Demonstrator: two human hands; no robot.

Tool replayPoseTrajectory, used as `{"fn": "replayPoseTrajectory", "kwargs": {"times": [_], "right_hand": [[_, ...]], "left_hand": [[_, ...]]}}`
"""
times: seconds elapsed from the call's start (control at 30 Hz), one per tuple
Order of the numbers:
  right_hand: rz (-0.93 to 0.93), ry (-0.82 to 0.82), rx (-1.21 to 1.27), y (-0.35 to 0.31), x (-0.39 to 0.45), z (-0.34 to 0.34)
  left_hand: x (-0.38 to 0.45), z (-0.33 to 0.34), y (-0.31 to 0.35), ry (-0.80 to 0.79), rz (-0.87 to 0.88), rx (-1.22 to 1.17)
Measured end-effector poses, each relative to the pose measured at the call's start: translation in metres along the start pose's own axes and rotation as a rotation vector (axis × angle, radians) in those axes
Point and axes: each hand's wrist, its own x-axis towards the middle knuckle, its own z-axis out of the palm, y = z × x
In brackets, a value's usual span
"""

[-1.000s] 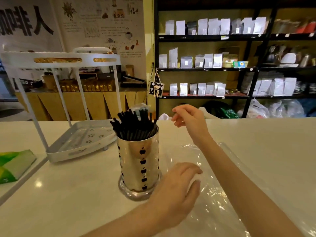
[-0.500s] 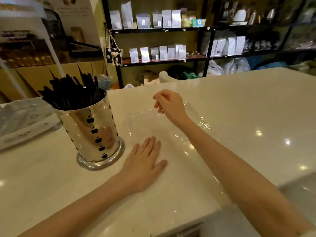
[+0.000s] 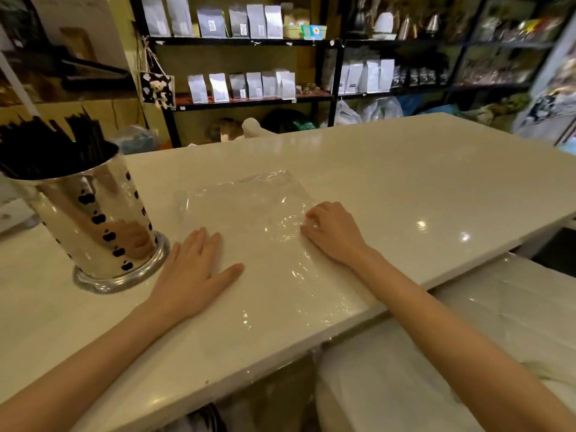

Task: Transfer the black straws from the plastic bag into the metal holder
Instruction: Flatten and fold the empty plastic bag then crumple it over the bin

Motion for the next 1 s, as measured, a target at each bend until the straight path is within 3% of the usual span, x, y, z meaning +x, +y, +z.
{"fn": "replayPoseTrajectory", "kwargs": {"times": [0.13,0.4,0.53,0.7,0.83,1.0], "right_hand": [[0.132,0.001,-0.147,0.006,-0.008,0.001],[0.198,-0.003,0.06,-0.001,-0.007,-0.001],[0.208,0.069,0.226,-0.002,-0.005,-0.003],[0.287,0.174,0.681,0.002,-0.004,-0.013],[0.465,0.187,1.043,0.005,0.001,-0.028],[0.487,0.308,1.23,0.017,-0.001,-0.054]], "left_hand": [[0.0,0.001,0.0,0.084,-0.145,-0.045],[0.013,0.001,0.01,0.079,-0.227,-0.085],[0.014,-0.005,0.02,0.204,-0.257,-0.501],[0.014,-0.018,0.023,0.397,-0.436,-1.013],[0.011,-0.027,0.032,0.385,-0.492,-1.281],[0.016,-0.045,0.038,0.257,-0.542,-1.482]]}}
